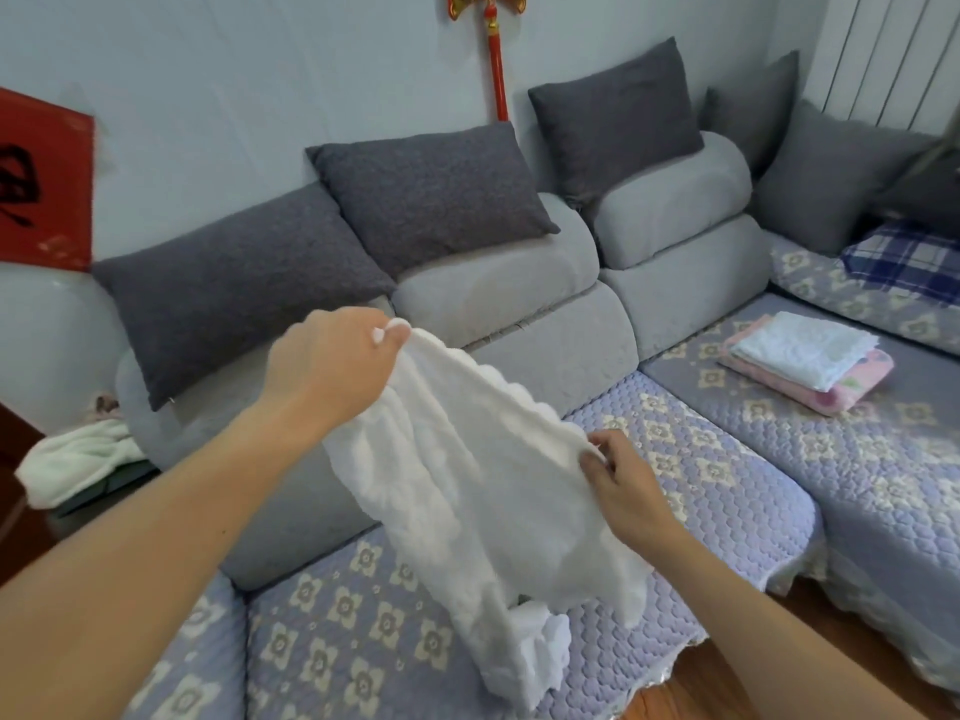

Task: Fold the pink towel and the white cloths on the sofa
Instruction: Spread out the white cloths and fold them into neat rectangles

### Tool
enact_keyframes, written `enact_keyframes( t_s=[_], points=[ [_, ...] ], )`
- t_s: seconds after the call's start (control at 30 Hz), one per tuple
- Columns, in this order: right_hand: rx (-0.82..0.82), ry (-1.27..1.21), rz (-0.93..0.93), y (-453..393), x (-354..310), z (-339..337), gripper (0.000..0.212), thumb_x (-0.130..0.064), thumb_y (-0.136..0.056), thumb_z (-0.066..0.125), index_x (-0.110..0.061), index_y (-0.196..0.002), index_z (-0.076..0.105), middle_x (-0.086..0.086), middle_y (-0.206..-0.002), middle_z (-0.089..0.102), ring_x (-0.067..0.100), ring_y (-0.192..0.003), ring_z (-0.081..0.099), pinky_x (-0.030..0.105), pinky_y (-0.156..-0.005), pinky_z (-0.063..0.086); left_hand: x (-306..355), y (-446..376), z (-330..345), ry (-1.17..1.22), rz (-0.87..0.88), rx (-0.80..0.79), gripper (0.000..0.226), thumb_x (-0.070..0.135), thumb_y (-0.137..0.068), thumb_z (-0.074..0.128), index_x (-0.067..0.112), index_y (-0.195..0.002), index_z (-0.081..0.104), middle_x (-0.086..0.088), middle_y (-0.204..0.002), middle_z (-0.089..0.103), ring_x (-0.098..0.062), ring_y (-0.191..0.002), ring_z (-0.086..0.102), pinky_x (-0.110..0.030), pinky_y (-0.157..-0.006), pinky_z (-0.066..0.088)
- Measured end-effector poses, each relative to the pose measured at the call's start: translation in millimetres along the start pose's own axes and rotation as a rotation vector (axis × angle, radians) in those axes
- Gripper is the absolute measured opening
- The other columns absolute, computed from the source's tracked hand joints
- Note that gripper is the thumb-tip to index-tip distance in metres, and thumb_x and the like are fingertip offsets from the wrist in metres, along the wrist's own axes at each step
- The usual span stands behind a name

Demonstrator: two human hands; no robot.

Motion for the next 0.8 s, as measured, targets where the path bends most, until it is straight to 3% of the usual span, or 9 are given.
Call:
enact_keyframes(
  t_s=[0.1, 0.2, 0.27, 0.33, 0.5, 0.63, 0.73, 0.8],
  points=[
    [-0.267, 0.355, -0.154, 4.2, 5.2, 1.5, 0.008, -0.025, -0.097, 0.064, -0.028, -0.1, 0.058, -0.011, -0.092, 0.058, 0.006, -0.082, 0.053, 0.023, -0.073, 0.042, -40.5, -12.8, 12.4, -0.042, -0.096, 0.061, 0.05, 0.058, -0.098, 0.032, 0.02, -0.072, 0.052, -0.009, -0.086, 0.064, -0.039, -0.082, 0.058, -0.043, -0.072, 0.048],
    [-0.459, 0.745, -0.096, 13.2, 42.1, 8.9, 0.025, -0.018, -0.093, 0.059, -0.02, -0.075, 0.043, -0.005, -0.082, 0.047, 0.01, -0.071, 0.044, 0.021, -0.06, 0.032, -77.9, -14.6, 23.7, 0.003, -0.211, 0.11, 0.049, 0.057, -0.099, 0.035, 0.018, -0.078, 0.055, -0.012, -0.089, 0.064, -0.039, -0.082, 0.055, -0.044, -0.074, 0.047],
    [-0.394, 0.771, 0.044, 13.0, 70.4, -1.6, 0.026, -0.016, -0.088, 0.056, -0.019, -0.068, 0.04, -0.002, -0.076, 0.048, 0.015, -0.068, 0.048, 0.021, -0.053, 0.029, -99.3, -13.0, 30.5, 0.029, -0.305, 0.126, 0.048, 0.058, -0.098, 0.038, 0.018, -0.084, 0.06, -0.015, -0.095, 0.064, -0.042, -0.089, 0.056, -0.044, -0.076, 0.043],
    [-0.308, 0.756, 0.17, 12.5, 89.7, -20.1, 0.019, -0.017, -0.087, 0.055, -0.019, -0.069, 0.049, 0.0, -0.076, 0.057, 0.018, -0.069, 0.055, 0.023, -0.051, 0.033, -120.7, -9.0, 38.8, 0.025, -0.391, 0.105, 0.047, 0.057, -0.098, 0.04, 0.019, -0.088, 0.064, -0.018, -0.102, 0.066, -0.044, -0.097, 0.057, -0.045, -0.078, 0.042],
    [-0.218, 0.757, 0.286, 8.9, 115.6, -67.9, 0.025, -0.023, -0.095, 0.059, -0.015, -0.072, 0.061, 0.0, -0.072, 0.06, 0.019, -0.072, 0.061, 0.028, -0.055, 0.038, -169.2, 11.0, 63.6, -0.013, -0.433, -0.004, 0.051, 0.052, -0.103, 0.037, 0.012, -0.1, 0.068, -0.023, -0.115, 0.066, -0.047, -0.106, 0.057, -0.048, -0.087, 0.044],
    [-0.046, 0.6, 0.383, -10.5, 104.4, -102.8, 0.02, -0.024, -0.091, 0.072, -0.014, -0.078, 0.06, 0.005, -0.072, 0.062, 0.022, -0.063, 0.059, 0.03, -0.05, 0.039, -186.1, 34.7, 87.7, -0.057, -0.469, -0.076, 0.054, 0.053, -0.105, 0.033, 0.012, -0.112, 0.067, -0.022, -0.121, 0.064, -0.046, -0.109, 0.057, -0.044, -0.079, 0.04],
    [0.087, 0.698, 0.29, -37.0, 60.1, -125.3, 0.013, -0.026, -0.092, 0.072, -0.018, -0.093, 0.061, 0.006, -0.082, 0.063, 0.025, -0.073, 0.058, 0.032, -0.06, 0.041, -192.0, 40.6, 91.0, -0.01, -0.552, -0.074, 0.052, 0.054, -0.104, 0.034, 0.016, -0.115, 0.067, -0.022, -0.123, 0.063, -0.045, -0.111, 0.056, -0.044, -0.079, 0.039],
    [0.172, 0.689, 0.098, -58.1, 20.4, -139.1, 0.009, -0.025, -0.093, 0.07, -0.018, -0.089, 0.065, 0.007, -0.087, 0.063, 0.025, -0.078, 0.052, 0.032, -0.065, 0.037, -197.6, 35.0, 83.8, 0.078, -0.616, -0.025, 0.05, 0.052, -0.104, 0.036, 0.015, -0.118, 0.066, -0.023, -0.124, 0.062, -0.046, -0.112, 0.055, -0.047, -0.082, 0.041]
  ],
)
Point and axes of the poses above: each hand's wrist, its own y-axis away from the middle knuckle, its own z-axis out of the palm, x = y × z, the point moved 5 cm from there along -y, towards the middle knuckle
